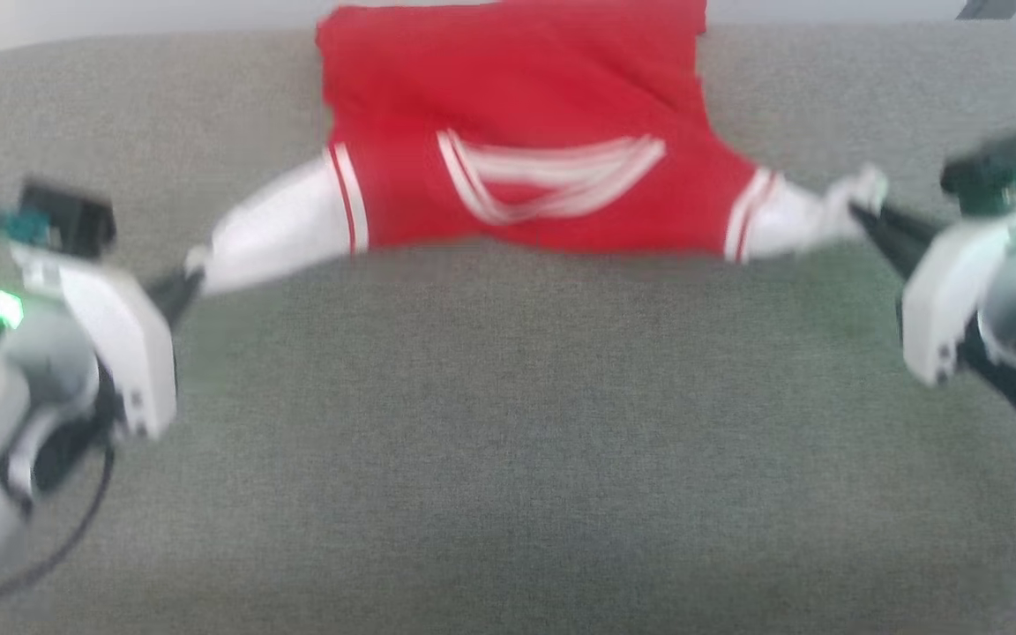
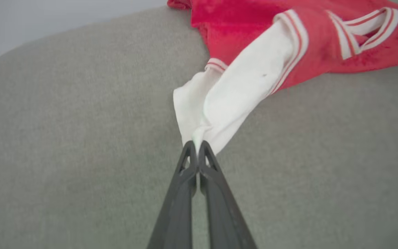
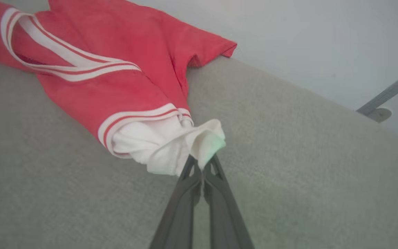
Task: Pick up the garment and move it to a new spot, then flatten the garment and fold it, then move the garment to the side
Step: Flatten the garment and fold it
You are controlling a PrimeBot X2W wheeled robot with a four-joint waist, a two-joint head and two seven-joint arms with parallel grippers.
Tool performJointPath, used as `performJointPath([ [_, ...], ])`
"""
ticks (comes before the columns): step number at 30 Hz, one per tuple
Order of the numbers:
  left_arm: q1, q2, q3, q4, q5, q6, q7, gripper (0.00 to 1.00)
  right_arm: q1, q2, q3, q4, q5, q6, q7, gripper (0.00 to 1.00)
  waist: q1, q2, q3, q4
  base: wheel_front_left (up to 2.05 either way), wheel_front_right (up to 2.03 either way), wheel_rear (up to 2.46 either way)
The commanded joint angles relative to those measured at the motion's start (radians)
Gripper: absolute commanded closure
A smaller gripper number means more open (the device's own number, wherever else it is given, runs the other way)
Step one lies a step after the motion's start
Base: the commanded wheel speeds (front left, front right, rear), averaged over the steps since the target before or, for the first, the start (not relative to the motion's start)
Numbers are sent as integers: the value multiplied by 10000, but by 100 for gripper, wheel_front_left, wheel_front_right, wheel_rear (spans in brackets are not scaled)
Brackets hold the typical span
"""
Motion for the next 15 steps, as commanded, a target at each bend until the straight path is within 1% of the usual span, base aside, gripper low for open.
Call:
performJointPath([
  [1,519,248,37,-426,-167,285,-34,100,510,-118,-227,-353,193,-3,184,100,0,-1,-78,-49,0,0,0],
  [4,1797,891,111,-1748,-343,988,-237,100,1892,-536,-853,-1405,272,-3,819,100,0,-1,-103,-105,0,0,0],
  [8,3295,1635,171,-2758,-655,1754,-573,100,3648,-832,-1815,-2621,235,-3,1758,100,0,-1,-75,-176,0,0,0],
  [13,4676,2128,229,-3281,-1063,2466,-890,100,5628,-752,-3014,-3904,433,-3,2911,100,0,-1,-38,-187,0,0,0],
  [15,5078,2209,204,-3454,-1261,2672,-927,100,6271,-729,-3389,-4353,402,-3,3382,100,0,-1,-19,-185,0,0,0],
])
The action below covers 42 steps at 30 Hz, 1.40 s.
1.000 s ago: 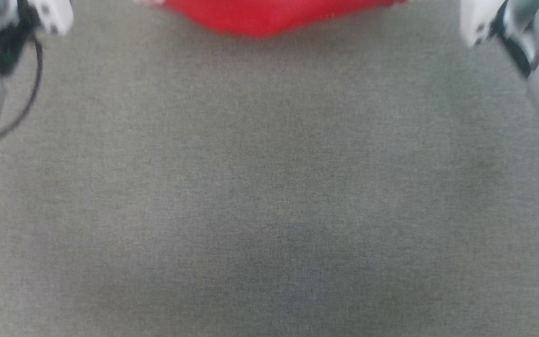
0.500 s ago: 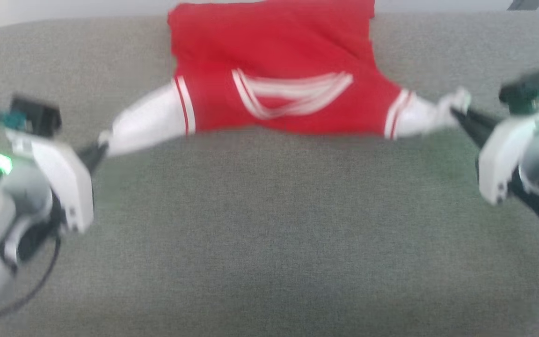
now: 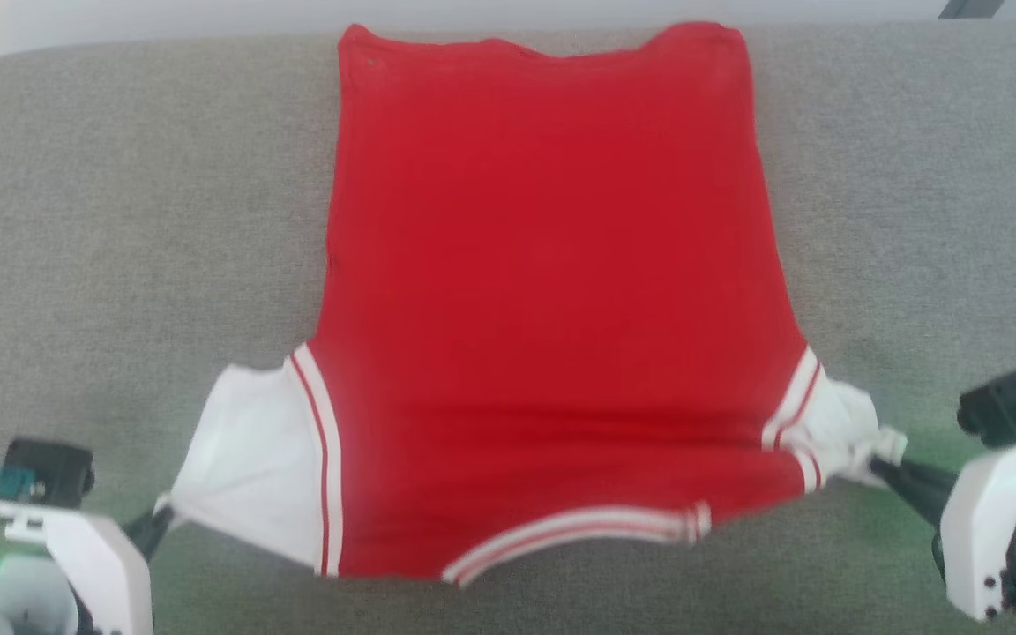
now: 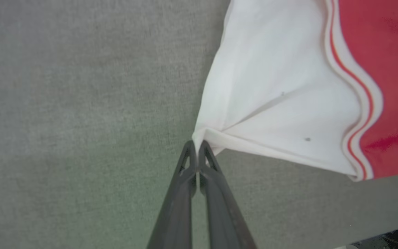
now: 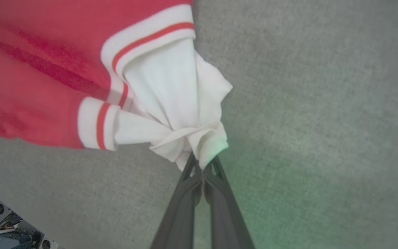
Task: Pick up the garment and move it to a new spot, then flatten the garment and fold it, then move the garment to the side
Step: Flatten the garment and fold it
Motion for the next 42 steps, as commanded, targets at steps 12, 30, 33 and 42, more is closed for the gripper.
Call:
performJointPath([
  [12,1068,-288,-157,-501,-726,634,84,100,2169,984,-1477,-1263,-310,-3,1566,100,0,-1,204,49,0,0,0],
  [30,623,-963,-533,-641,-409,649,286,100,1035,2083,-3095,-2532,-1219,-1,2417,0,0,-1,363,420,0,0,0],
  [33,453,-1072,-580,-687,-287,620,320,100,311,2189,-3305,-2668,-1533,-1,2435,0,0,-1,486,511,0,0,0],
  [42,-294,-1513,-776,-567,103,352,470,100,-3157,1996,-2892,-761,-2038,-1,1962,0,0,-1,1167,1070,0,0,0],
])
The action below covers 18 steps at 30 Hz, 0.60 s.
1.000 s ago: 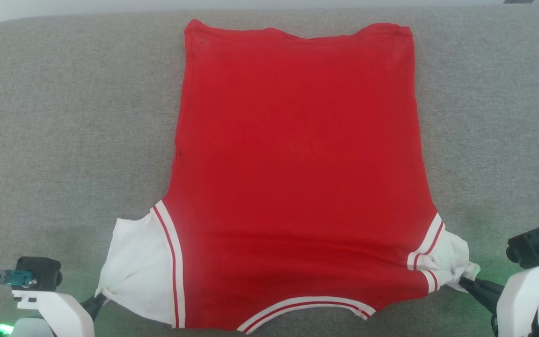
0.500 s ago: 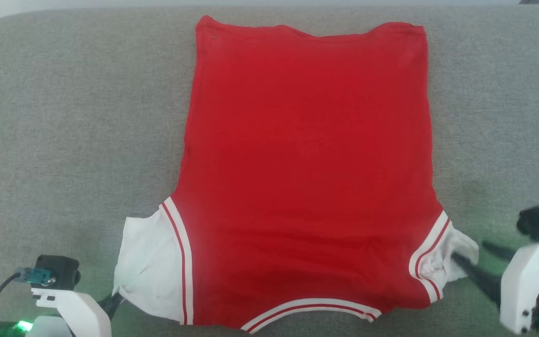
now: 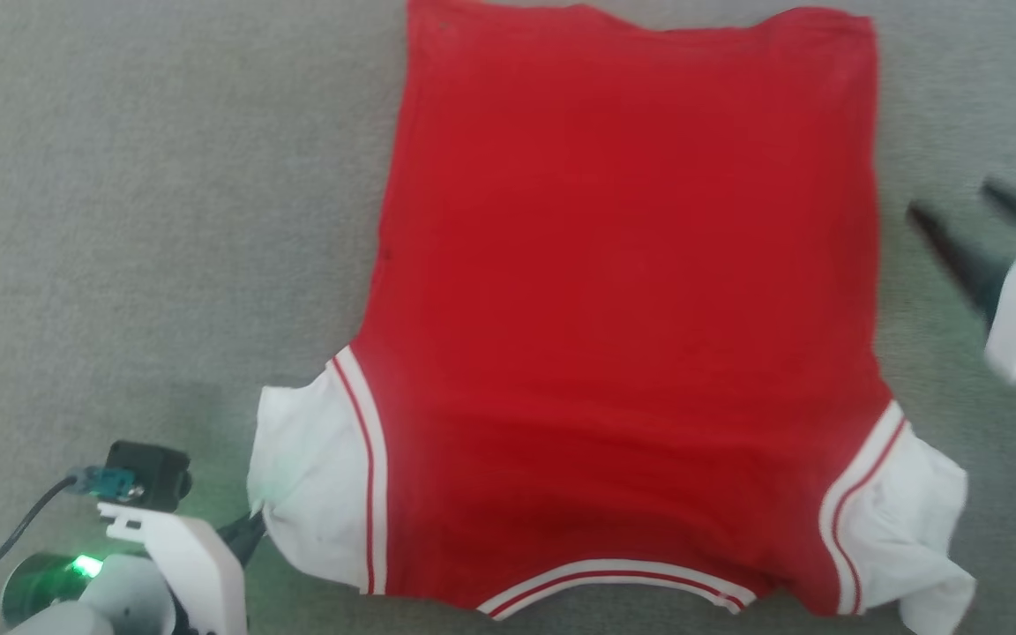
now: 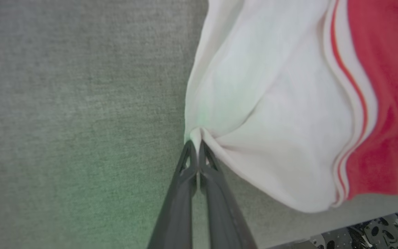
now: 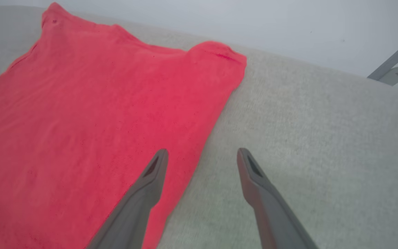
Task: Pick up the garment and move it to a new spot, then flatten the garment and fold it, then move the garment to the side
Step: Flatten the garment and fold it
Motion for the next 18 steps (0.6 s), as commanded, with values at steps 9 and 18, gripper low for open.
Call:
performJointPath([
  [9,-951,-894,-333,486,440,-483,133,100,-3770,-408,741,3727,-260,0,86,0,0,-1,999,1077,0,0,0],
  [18,-1514,-1495,-557,1205,574,-877,164,100,-5877,-544,801,6607,-827,0,1044,0,0,-1,1612,1844,0,0,0],
])
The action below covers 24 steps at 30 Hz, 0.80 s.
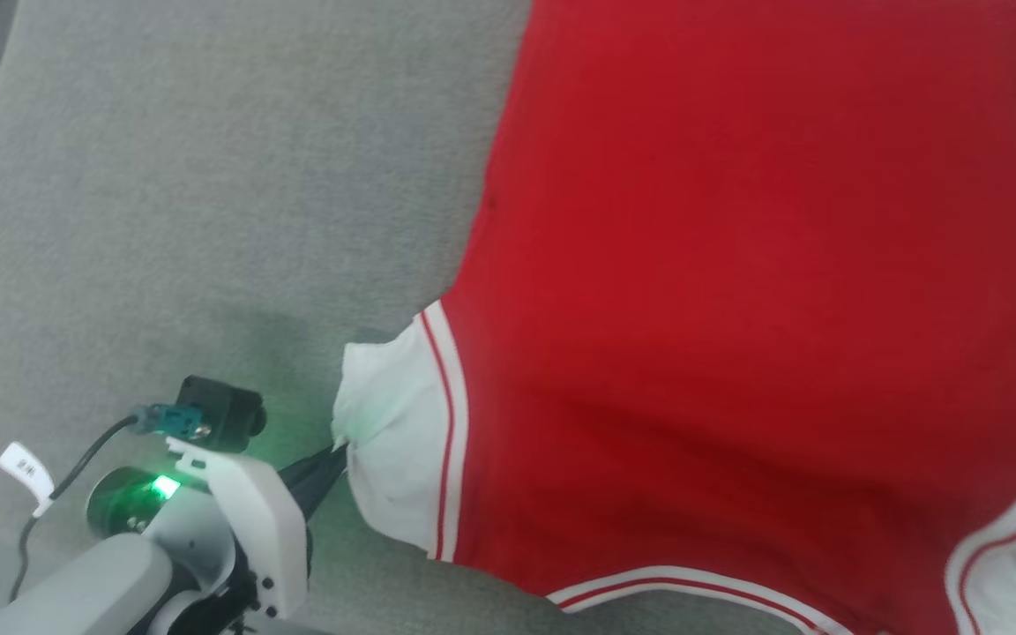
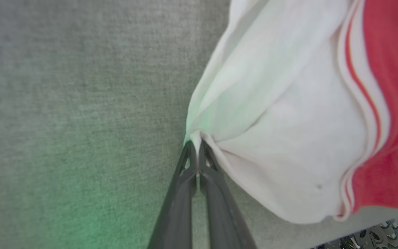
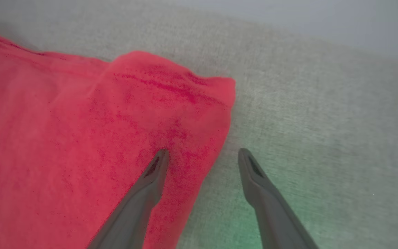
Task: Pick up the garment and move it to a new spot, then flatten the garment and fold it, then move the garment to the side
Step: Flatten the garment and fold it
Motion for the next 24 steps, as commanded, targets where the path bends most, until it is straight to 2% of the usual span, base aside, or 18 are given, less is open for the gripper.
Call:
performJointPath([
  [1,-71,-371,-211,626,63,106,91,100,-190,-2,-56,312,-133,0,127,0,0,-2,238,279,0,0,0],
  [6,-282,-690,-295,1103,39,-107,65,100,-648,418,-302,1938,-363,2,1081,0,0,-2,407,551,0,0,0],
  [9,-348,-784,-323,1334,72,-179,26,100,-610,732,-116,2558,-534,5,1696,0,0,-2,417,583,0,0,0],
  [10,-361,-812,-327,1409,67,-196,7,100,-560,831,-13,2654,-542,19,1932,80,0,-2,402,571,0,0,0],
  [11,-362,-835,-314,1476,61,-210,-27,100,-533,838,162,2650,-603,22,2063,100,0,-2,382,546,0,0,0],
  [17,-393,-879,-44,1764,-104,-89,-224,100,-666,550,182,2540,-550,1,1833,100,0,-2,110,190,0,0,0],
  [24,-427,-579,340,1606,-114,183,-446,100,-515,594,815,1475,62,1,1940,100,0,-2,-493,-584,0,0,0],
])
